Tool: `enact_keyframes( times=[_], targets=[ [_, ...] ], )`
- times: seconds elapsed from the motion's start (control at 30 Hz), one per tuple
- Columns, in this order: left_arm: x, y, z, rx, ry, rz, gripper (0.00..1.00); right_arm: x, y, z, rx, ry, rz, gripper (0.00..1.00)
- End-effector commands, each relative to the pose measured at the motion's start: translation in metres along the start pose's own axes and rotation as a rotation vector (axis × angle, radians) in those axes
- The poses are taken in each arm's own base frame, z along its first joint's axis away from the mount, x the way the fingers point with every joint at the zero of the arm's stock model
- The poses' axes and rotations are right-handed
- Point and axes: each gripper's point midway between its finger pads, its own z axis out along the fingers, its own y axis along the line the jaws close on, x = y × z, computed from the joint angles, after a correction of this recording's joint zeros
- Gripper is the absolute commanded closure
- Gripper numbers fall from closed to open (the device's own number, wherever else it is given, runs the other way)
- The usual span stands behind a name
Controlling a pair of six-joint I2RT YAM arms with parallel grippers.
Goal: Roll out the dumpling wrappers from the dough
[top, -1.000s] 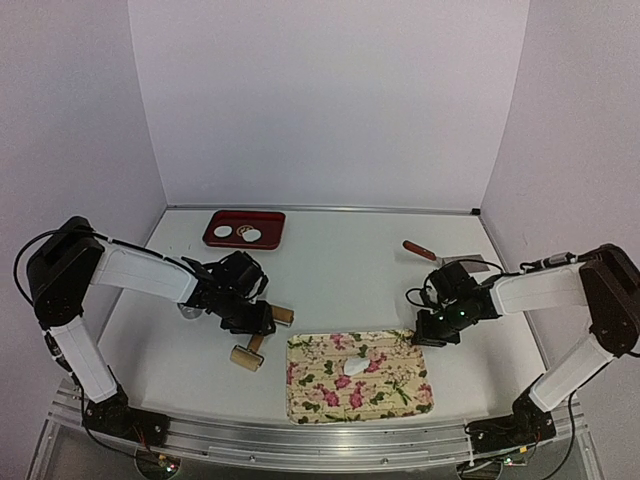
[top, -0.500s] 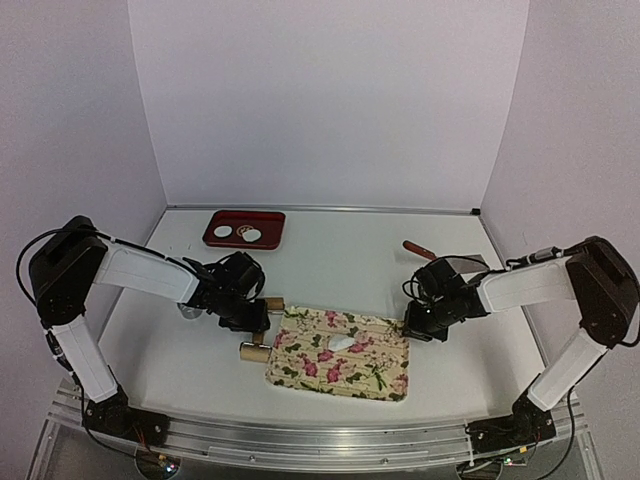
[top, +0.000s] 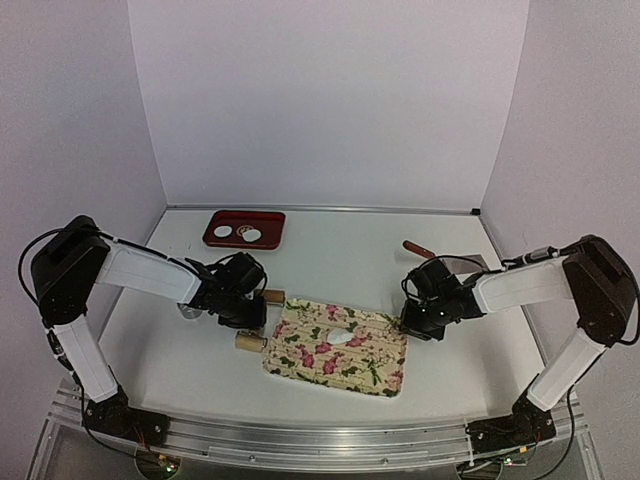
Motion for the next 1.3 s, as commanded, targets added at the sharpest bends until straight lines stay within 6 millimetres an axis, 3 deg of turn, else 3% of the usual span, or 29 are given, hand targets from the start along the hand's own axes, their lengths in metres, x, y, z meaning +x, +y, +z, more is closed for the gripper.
enact_keyframes(
  times=[0.0,0.07,0.2,0.37,0.57,0.8,0.97,1.27],
  targets=[
    [-0.008,0.021,-0.022,-0.108,-0.050,0.014,1.00,-0.022,0.000,-0.022,0.027,-0.115,-0.036,0.64],
    [-0.022,0.019,-0.041,-0.099,-0.111,0.015,1.00,-0.029,0.001,-0.035,0.028,-0.149,-0.062,0.47],
    [-0.040,0.016,-0.076,-0.064,-0.202,0.024,1.00,-0.042,0.005,-0.060,0.024,-0.205,-0.110,0.24],
    [-0.047,-0.001,-0.111,0.063,-0.260,0.079,1.00,-0.051,0.029,-0.091,-0.060,-0.237,-0.227,0.11],
    [-0.026,-0.050,-0.144,0.386,-0.231,0.278,1.00,-0.029,0.096,-0.106,-0.348,-0.052,-0.409,0.08],
    [0.008,-0.084,-0.166,0.595,-0.141,0.429,1.00,0.004,0.165,-0.123,-0.656,0.214,-0.453,0.06],
    [0.033,-0.111,-0.173,0.652,-0.068,0.544,1.00,0.026,0.188,-0.131,-0.777,0.380,-0.430,0.06],
    [0.055,-0.154,-0.186,0.727,-0.025,0.705,1.00,0.071,0.200,-0.132,-0.863,0.638,-0.387,0.18]
  ],
)
